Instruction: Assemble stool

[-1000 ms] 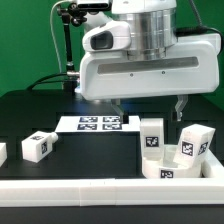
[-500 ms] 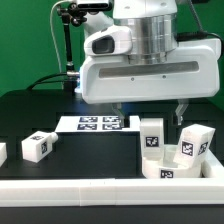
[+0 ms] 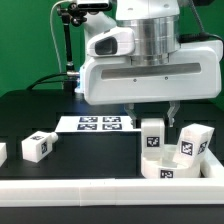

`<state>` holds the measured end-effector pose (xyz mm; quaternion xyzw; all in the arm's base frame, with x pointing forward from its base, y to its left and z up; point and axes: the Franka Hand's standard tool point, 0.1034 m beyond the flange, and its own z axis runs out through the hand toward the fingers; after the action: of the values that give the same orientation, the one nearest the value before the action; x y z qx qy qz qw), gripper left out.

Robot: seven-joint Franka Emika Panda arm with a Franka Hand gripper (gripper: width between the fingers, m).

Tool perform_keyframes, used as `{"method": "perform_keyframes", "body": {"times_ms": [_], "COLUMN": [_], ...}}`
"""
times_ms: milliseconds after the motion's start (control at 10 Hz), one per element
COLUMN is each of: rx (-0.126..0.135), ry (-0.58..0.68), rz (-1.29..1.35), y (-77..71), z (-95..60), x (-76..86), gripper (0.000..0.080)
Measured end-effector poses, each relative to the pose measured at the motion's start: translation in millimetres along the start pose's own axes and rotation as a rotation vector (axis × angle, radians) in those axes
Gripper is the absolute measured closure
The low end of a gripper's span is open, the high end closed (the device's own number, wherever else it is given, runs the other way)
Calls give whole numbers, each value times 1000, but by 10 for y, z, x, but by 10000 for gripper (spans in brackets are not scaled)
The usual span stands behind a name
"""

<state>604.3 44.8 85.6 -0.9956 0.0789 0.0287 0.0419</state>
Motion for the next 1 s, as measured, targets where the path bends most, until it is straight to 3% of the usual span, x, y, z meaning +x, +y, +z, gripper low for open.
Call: {"method": "perform_keyframes", "body": {"times_ms": [300,1000], "rx": [1,11], "ry": [0,35], "rz": [153,812], "y": [1,-36], "z": [0,10], "x": [0,27], "gripper": [464,462]}}
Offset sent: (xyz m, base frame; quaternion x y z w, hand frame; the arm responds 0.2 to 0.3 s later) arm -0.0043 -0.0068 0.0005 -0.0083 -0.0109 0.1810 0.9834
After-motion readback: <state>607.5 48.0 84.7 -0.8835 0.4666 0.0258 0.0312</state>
